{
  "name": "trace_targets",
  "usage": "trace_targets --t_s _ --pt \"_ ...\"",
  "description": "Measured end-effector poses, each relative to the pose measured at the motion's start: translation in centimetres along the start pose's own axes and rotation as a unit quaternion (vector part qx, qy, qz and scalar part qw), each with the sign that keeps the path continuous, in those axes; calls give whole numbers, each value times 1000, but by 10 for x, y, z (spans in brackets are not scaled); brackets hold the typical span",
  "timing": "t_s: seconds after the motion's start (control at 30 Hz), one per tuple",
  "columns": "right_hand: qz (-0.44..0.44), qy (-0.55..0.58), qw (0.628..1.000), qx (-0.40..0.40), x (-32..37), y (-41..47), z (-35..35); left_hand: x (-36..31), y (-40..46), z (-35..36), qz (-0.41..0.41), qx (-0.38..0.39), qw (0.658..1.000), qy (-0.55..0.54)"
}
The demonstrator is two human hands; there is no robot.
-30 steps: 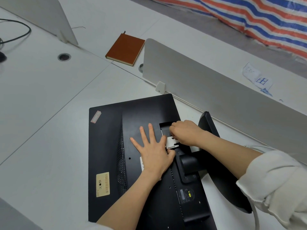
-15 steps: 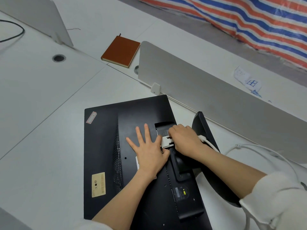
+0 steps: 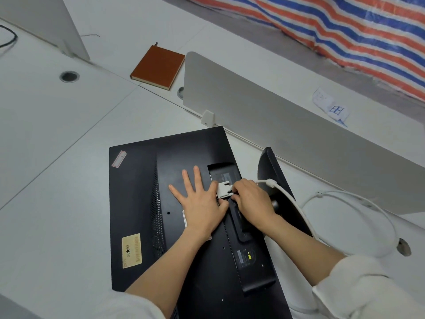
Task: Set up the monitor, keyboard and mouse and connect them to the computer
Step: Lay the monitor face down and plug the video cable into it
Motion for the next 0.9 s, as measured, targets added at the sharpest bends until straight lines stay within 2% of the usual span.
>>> trace_targets --t_s 0.2,0.43,0.6,0.77,0.9 --pt "-66 -35 996 -46 4 3 3 1 0 -2 -1 -5 1000 -3" --pt "-32 21 994 -103 2 -17 16 0 -1 -3 -2 -4 1000 -10" --pt "-30 -39 995 -85 4 -25 22 -2 0 -2 5 32 999 -9" --pt "-68 -38 992 -100 4 -30 15 -3 -1 -2 16 49 999 -9" --pt "-47 -50 993 -94 3 -33 19 -3 -2 -2 18 49 999 -12"
Point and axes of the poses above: each hand's wrist, its own y-axis towards the middle knuckle, its own z-axis out of the palm, x = y × z, the point moved 6 cm from there along y, towards the middle knuckle, and after that the axes turned 12 degrees about y, right-handed, at the moved point
